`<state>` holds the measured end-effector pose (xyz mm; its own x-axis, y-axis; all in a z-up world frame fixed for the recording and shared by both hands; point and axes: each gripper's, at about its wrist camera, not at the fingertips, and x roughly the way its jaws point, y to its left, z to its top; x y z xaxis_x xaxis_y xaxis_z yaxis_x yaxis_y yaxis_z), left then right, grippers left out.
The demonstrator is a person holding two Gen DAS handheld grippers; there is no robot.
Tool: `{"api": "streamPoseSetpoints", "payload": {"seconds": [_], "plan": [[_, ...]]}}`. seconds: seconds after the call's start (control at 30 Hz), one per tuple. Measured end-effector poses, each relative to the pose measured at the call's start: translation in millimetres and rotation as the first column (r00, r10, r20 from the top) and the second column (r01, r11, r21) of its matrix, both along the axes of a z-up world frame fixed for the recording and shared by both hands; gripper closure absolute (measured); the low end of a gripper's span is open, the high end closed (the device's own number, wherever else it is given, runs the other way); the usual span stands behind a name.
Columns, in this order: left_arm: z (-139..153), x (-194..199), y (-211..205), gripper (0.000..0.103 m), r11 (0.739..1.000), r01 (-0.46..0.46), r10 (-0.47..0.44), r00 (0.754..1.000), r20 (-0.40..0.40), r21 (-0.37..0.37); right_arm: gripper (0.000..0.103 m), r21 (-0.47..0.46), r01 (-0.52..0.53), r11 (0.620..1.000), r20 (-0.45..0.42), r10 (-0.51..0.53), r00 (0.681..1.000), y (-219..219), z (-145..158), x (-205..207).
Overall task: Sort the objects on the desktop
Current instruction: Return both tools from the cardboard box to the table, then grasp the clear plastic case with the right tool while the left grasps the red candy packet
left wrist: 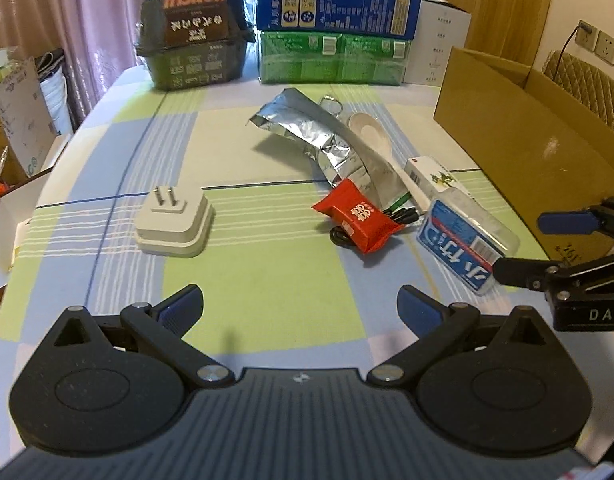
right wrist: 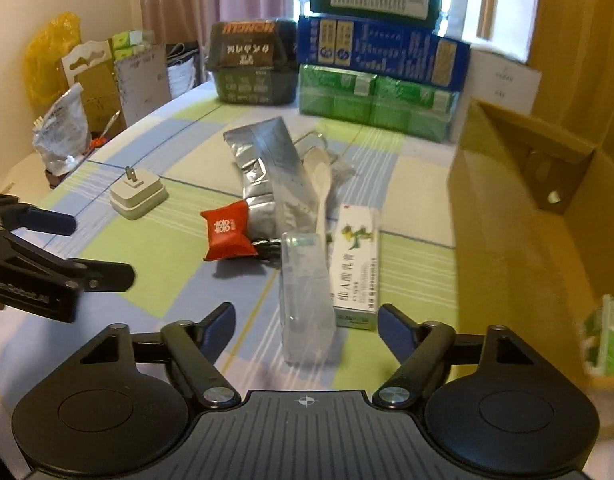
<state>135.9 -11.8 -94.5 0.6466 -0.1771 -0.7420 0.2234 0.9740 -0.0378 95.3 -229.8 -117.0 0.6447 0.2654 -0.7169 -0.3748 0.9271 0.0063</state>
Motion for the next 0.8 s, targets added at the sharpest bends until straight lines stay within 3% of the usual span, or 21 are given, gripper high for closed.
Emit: {"api": "streamPoseSetpoints", "payload": {"seconds": [0.17, 0.3, 0.6, 0.73, 0.8], "plan": [[-10, 18, -10, 0.002, 1.0, 0.012, -0.012, 1.0, -0.019, -0.001, 0.049, 0.004, 0.003, 1.0, -0.036, -0.003, 0.999, 2, -15, 20], [-16, 29, -20, 0.002, 1.0, 0.027, -0.027, 0.999, -0.029, -0.003, 0.073, 0.0, 0.013, 1.0, -0.053, -0.013, 0.998, 2, -20, 30], [-26, 59, -44, 0.005, 0.998, 0.031, -0.032, 0.999, -0.025, -0.046, 0.075, 0.004, 0.071, 0.997, -0.057, -0.07, 0.996, -13, -16, 31], [-29, 72, -51, 0.02, 0.996, -0.009, 0.008, 1.0, -0.009, -0.087, 0.075, 0.014, 0.085, 0.996, -0.059, -0.084, 0.995, -16, -16, 30], [-30, 77, -54, 0.033, 0.995, -0.022, 0.021, 1.0, -0.005, -0.093, 0.075, 0.014, 0.084, 0.996, -0.058, -0.083, 0.995, -16, -16, 30]]}}
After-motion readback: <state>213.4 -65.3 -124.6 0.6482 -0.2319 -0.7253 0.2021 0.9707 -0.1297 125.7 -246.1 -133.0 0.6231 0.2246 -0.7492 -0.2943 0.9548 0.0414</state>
